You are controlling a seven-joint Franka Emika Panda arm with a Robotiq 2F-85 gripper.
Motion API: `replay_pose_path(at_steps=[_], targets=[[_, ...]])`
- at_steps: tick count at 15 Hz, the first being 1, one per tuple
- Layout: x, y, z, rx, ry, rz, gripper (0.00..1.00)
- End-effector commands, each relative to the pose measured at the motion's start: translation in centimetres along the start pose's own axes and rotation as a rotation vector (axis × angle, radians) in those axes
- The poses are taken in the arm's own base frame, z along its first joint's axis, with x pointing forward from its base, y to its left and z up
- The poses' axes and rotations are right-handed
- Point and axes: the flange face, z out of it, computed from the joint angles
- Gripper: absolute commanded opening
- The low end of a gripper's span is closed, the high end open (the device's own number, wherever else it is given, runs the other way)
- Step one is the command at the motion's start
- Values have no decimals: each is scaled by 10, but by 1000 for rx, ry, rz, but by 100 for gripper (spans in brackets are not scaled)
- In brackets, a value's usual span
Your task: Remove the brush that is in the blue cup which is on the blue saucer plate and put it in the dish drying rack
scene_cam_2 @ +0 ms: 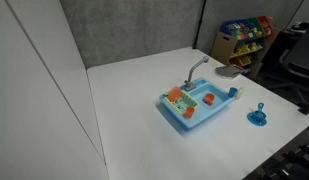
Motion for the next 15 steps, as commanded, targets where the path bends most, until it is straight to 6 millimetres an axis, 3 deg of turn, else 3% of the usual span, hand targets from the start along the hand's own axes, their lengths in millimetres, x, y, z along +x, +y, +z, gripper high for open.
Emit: replay_pose_path(at_steps=[1,7,12,15], targets=[[0,0,-1,-1,-1,0,100],[4,5,-5,-1,1,9,100],[23,39,-2,-7,-2,73,100],[41,73,11,33,-37,135,100]])
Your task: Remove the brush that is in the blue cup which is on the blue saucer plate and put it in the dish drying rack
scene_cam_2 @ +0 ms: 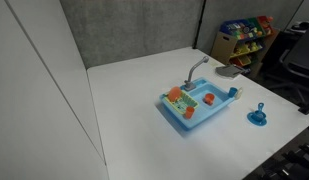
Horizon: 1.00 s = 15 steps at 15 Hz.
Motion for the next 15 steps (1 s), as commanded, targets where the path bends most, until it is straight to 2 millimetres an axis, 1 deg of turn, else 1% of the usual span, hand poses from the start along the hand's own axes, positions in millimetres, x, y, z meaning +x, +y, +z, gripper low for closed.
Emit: replay_pose_path(at_steps=[1,5,8,10,12,15], targets=[[28,38,13,41,-46,71,100],[53,80,47,61,-122,166,100],[68,107,84,31,-142,238,100],[76,123,113,21,-153,269,100],[82,134,141,24,-164,294,100],[89,148,177,48,-187,330,100]])
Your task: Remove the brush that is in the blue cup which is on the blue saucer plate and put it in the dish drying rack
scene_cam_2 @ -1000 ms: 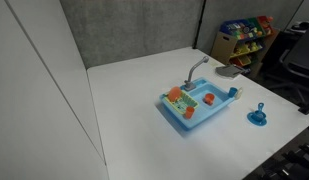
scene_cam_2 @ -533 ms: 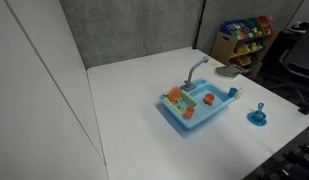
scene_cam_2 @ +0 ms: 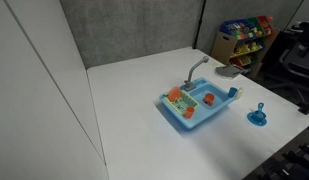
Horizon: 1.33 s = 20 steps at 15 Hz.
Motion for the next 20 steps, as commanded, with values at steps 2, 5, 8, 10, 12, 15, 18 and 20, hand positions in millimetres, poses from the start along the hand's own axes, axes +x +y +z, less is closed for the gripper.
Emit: replay_pose_path(at_steps=[2,5,8,10,12,15,18,20], targets=[[24,16,45,13,-24,42,100],[36,23,77,6,-59,72,100],[48,30,105,-21,-86,103,100],[55,34,122,-37,-103,119,100],[48,32,120,-21,-118,99,100],[48,32,128,-25,-134,100,100],[48,31,125,-23,-128,96,100],[48,31,125,-22,-105,123,100]])
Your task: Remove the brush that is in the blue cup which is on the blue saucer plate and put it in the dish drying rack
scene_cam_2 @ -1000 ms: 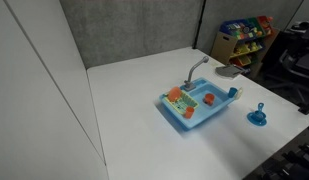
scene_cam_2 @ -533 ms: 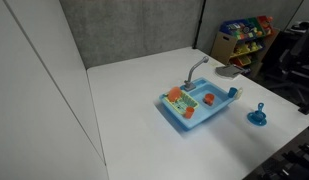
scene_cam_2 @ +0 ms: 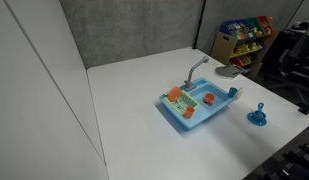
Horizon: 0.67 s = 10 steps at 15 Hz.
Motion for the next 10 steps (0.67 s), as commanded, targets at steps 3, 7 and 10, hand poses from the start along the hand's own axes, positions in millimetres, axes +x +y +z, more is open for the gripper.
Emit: replay_pose_path(at_steps=[3,7,10], targets=[[12,7,4,0,10,16,100],[32,12,24,11,0,47,100],[55,13,47,20,-3,81,100]])
